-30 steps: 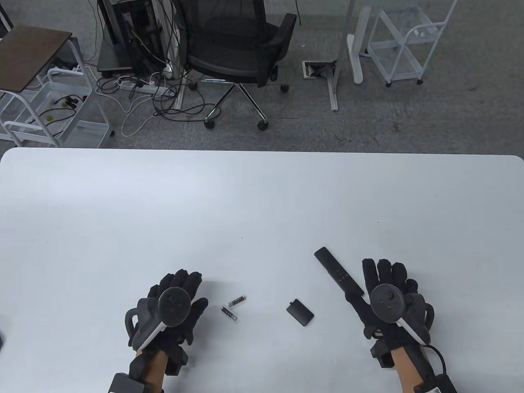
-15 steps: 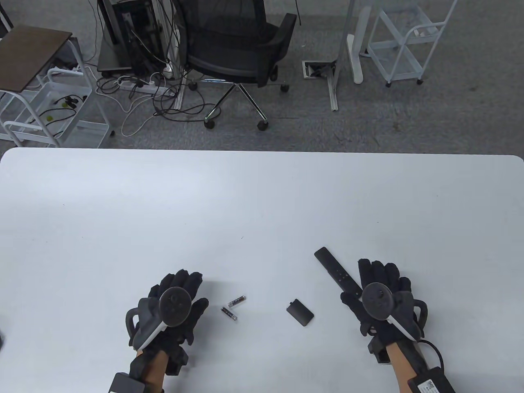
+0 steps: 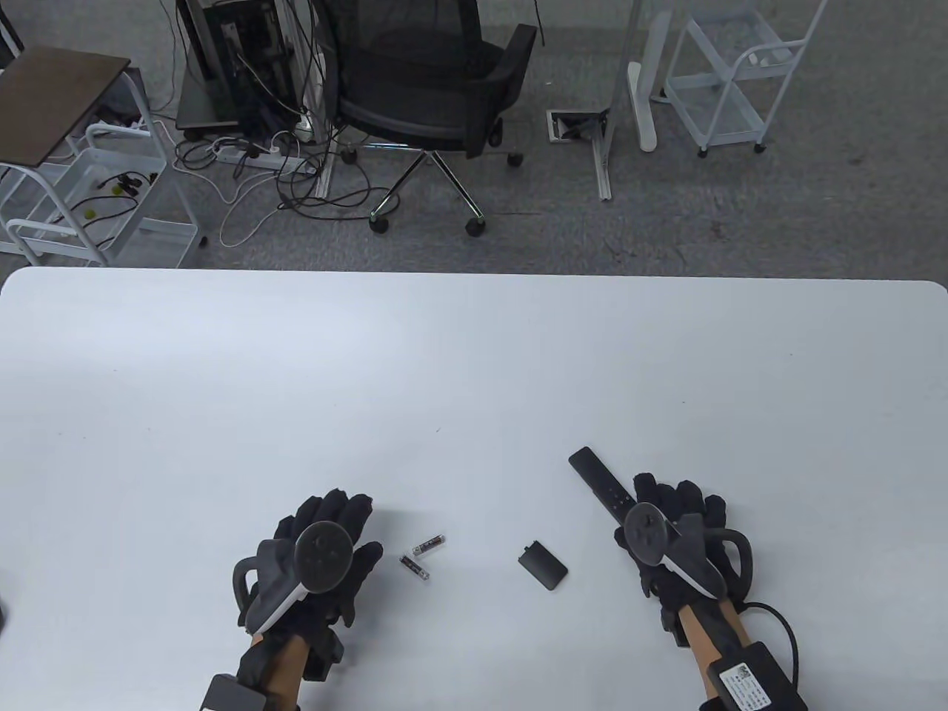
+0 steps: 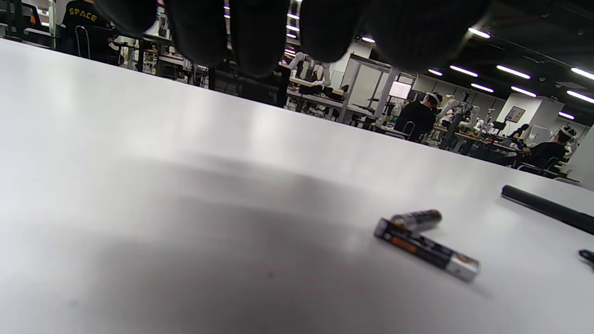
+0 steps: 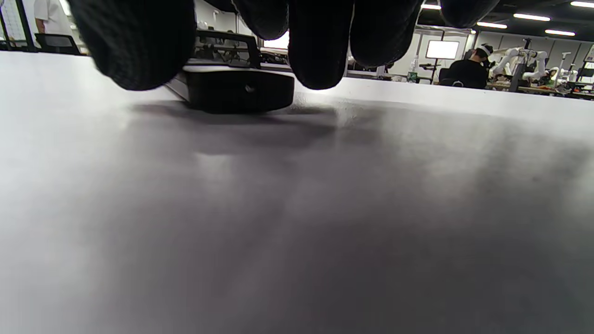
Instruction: Fit batteries into remote control, then fit battery cover
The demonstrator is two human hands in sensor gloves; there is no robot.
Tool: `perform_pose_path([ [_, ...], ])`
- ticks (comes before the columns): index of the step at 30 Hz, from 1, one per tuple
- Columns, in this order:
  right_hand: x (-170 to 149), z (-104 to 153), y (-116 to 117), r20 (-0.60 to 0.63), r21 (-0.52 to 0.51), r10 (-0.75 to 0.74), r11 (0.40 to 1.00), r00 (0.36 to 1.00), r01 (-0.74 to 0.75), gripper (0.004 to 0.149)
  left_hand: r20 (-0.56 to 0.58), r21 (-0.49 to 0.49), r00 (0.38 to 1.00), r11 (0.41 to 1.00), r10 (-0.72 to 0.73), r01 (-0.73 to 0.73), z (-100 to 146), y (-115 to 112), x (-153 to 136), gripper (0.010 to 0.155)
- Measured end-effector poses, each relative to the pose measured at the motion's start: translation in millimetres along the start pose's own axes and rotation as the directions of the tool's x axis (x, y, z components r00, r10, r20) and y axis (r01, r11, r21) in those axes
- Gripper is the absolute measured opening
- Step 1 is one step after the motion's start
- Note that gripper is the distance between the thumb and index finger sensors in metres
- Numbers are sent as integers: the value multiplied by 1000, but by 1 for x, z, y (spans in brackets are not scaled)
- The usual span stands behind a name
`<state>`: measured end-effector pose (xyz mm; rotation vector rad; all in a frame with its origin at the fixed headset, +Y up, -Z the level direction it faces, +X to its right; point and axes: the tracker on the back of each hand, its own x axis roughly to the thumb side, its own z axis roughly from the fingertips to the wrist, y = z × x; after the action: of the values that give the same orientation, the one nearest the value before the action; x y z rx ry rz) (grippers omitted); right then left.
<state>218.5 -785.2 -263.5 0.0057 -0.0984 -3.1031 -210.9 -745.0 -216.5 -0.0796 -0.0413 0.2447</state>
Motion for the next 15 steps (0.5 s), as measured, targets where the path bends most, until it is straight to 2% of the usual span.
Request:
perform_pose_path([
  [3, 1, -1, 0, 1, 11, 5, 1000, 1000, -5, 78, 2, -4, 1000, 1000, -2, 2, 0, -1, 1, 70],
  [9, 4, 3, -5, 35, -75, 30, 997, 999, -27, 76, 15, -11, 1000, 1000, 5, -5, 1, -2, 5, 70],
  [11, 7, 8, -11, 58, -170, 13, 985, 998, -3, 77, 37, -16, 999, 1000, 16, -16, 2, -2, 9, 70],
  [15, 16, 22, -31, 131, -187, -103, 974, 986, 127, 78, 99, -23, 995, 999, 25, -23, 6, -4, 24, 71],
])
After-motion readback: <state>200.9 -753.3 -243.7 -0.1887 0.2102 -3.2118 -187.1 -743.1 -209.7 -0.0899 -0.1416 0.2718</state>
